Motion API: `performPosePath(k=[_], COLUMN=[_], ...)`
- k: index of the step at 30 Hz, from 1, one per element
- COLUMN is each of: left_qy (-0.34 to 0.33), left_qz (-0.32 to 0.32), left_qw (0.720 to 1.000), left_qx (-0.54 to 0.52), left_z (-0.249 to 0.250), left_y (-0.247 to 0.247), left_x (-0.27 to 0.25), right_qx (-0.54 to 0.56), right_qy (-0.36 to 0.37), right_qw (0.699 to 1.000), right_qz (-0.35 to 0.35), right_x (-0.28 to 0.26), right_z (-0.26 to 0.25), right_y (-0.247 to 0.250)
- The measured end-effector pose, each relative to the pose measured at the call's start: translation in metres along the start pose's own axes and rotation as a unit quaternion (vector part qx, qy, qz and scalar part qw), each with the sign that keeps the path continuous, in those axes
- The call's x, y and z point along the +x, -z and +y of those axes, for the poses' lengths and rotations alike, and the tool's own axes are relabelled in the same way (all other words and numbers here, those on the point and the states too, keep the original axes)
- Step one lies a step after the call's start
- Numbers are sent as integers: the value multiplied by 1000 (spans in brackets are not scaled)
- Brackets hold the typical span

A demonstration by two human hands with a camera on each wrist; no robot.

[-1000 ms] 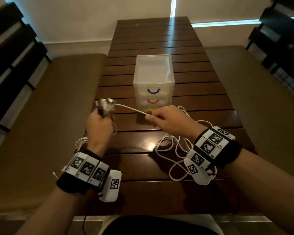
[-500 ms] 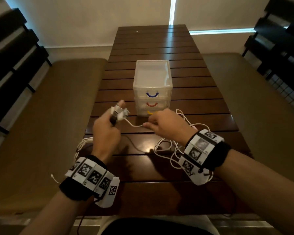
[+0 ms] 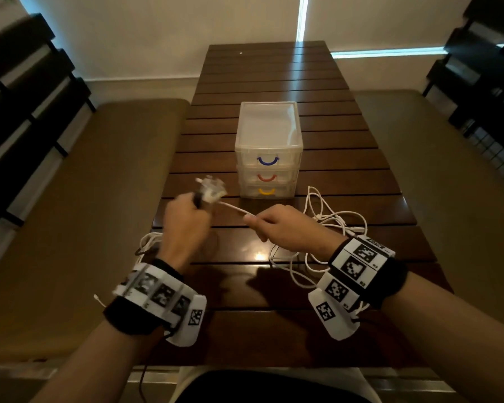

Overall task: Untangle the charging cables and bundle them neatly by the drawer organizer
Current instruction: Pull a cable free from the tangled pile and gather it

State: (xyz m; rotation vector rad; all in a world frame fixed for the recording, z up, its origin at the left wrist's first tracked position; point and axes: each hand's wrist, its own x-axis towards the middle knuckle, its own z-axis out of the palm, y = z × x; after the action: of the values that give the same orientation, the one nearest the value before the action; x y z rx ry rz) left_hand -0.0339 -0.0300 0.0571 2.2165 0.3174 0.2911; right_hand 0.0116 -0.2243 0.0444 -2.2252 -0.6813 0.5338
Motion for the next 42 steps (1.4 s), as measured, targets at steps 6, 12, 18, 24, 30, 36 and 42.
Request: performPosePath(k=[6,12,18,24,30,36,42], left_qy=[147,-37,-92,-48,40,-8,-117], left_qz=[174,41,-154,-106,61,46,-173], left_qw=[953,998,976,987,997,996,972], left_qx=[-198,-9,126,112,3,76,110], left_z=[-27,-15,-7,-11,-28,-24,-12], left_y=[28,8,-31,-15,15,4,-23], left_x=[25,-5,-19,-4,22,1,-15], right_qx=[25,-137,-113,31,111,-50,-54], right_qy=[-34,-49,10,-14,-32,-16,13], right_qw=[999,989,990,998,993,998,998], right_qz=[-30,3,87,52,-23,34,35], right_x=[-7,1,13,2,-11,-2,6], right_z=[31,43,16,18,25,30,19], right_y=[3,-12,-13,-3,7,3,-11])
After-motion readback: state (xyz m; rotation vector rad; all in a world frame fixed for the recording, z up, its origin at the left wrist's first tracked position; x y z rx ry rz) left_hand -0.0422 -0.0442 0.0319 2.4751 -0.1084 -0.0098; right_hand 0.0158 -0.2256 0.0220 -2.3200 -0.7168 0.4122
